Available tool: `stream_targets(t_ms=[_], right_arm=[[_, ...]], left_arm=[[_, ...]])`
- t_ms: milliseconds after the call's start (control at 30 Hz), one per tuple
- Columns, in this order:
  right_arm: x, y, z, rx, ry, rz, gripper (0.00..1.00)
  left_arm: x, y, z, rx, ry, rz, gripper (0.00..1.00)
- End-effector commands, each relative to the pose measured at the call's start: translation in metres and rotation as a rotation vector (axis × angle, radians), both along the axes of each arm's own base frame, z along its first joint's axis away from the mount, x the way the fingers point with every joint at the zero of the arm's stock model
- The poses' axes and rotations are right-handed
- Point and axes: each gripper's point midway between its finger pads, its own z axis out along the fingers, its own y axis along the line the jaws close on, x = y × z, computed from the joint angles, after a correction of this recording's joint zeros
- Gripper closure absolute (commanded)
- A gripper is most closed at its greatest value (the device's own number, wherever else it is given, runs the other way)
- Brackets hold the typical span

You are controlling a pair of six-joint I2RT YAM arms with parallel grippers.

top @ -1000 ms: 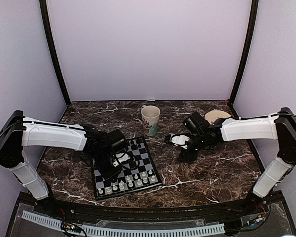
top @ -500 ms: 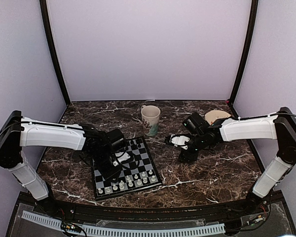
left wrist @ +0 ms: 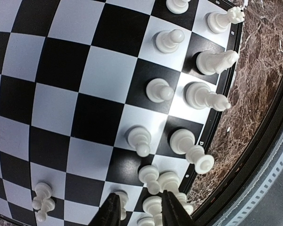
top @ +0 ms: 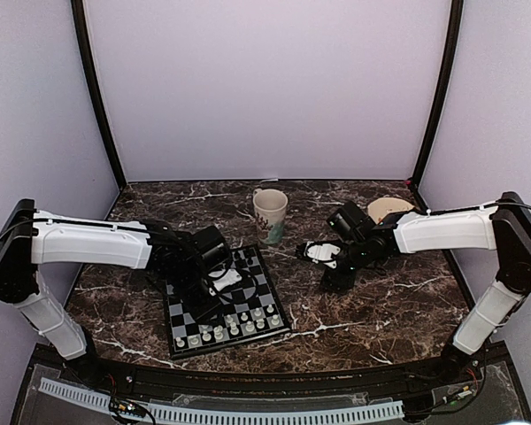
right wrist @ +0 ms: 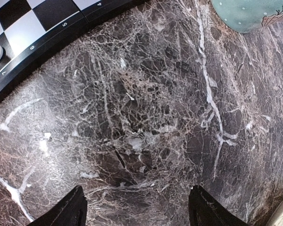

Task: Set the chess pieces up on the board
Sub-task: Place the pawn on c2, then adjust the pawn at d2.

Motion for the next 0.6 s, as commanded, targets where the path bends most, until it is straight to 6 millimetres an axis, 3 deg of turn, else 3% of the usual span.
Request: stream_targets(t_ms=[0,567], right_arm=[[0.003,0.008,0.004,0.004,-0.017,0.017,0.26],[0.003,0.007,0.002,-0.002,-0.016,0.018,0.26]], left_arm=[[0.002,-0.009,0.002,-0.012,-0.004,-0.033,0.68],[0.01,-0.007,-0.008,0.049,-0.043,-0.059,0.68]])
